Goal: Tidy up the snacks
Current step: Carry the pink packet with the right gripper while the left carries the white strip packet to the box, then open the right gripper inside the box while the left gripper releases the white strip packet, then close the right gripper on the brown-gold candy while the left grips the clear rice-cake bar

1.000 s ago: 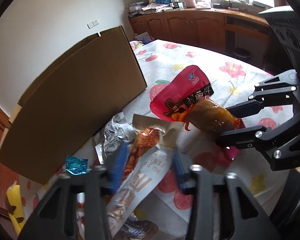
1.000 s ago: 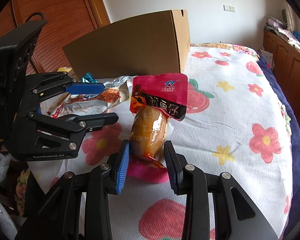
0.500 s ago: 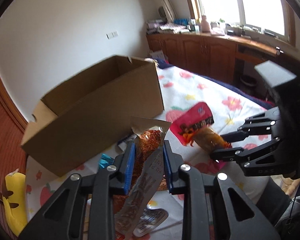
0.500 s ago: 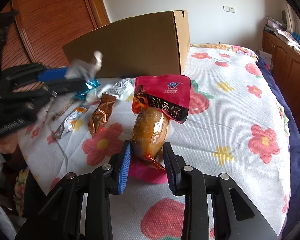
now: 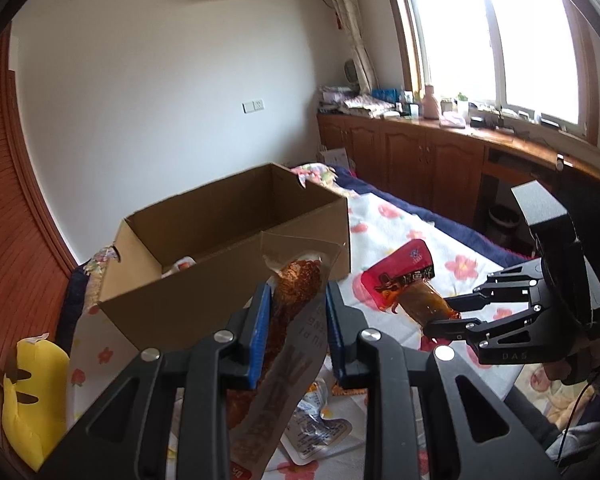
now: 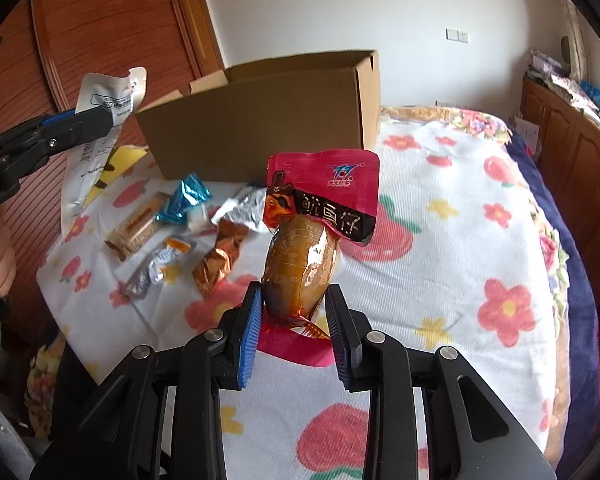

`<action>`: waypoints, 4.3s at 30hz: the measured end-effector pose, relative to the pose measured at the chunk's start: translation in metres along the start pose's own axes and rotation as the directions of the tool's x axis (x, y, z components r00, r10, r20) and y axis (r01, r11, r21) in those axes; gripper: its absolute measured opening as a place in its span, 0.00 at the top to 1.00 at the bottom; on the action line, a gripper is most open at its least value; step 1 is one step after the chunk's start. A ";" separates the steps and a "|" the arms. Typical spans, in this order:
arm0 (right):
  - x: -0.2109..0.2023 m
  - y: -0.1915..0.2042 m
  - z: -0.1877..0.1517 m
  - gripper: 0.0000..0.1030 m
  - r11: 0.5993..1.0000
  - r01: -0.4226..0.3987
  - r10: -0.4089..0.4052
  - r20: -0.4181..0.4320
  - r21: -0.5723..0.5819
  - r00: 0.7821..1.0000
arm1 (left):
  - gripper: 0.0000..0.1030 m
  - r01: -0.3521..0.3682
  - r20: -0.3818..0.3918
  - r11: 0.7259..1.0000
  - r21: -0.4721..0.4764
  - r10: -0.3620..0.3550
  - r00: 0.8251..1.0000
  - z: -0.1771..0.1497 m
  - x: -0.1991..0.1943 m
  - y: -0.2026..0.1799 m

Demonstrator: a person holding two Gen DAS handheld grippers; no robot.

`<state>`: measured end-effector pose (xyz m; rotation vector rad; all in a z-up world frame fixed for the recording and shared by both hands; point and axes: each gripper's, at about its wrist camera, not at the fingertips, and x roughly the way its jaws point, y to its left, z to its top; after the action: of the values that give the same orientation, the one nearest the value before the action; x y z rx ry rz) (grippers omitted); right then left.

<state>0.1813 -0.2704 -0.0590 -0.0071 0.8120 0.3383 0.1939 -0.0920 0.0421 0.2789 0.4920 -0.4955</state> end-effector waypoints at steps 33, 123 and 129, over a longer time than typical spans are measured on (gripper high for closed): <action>-0.023 0.029 0.076 0.70 0.995 -0.027 0.039 0.121 -0.100 0.992 | 0.76 -0.090 0.166 0.987 -0.135 0.113 0.980 0.048 -0.034 0.071; 0.033 0.047 0.064 0.55 0.998 -0.042 0.043 0.023 -0.051 0.999 | 0.55 -0.109 -0.186 0.972 -0.207 0.071 0.980 -0.087 0.051 0.068; 0.053 0.047 0.048 0.55 0.998 -0.056 0.056 -0.023 -0.018 0.998 | 0.54 -0.108 -0.246 0.968 -0.227 0.050 0.968 -0.105 0.065 0.066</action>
<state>0.2356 -0.2040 -0.0576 -0.0060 0.8319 0.3994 0.2372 -0.0227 -0.0710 0.1260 0.7655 -0.3208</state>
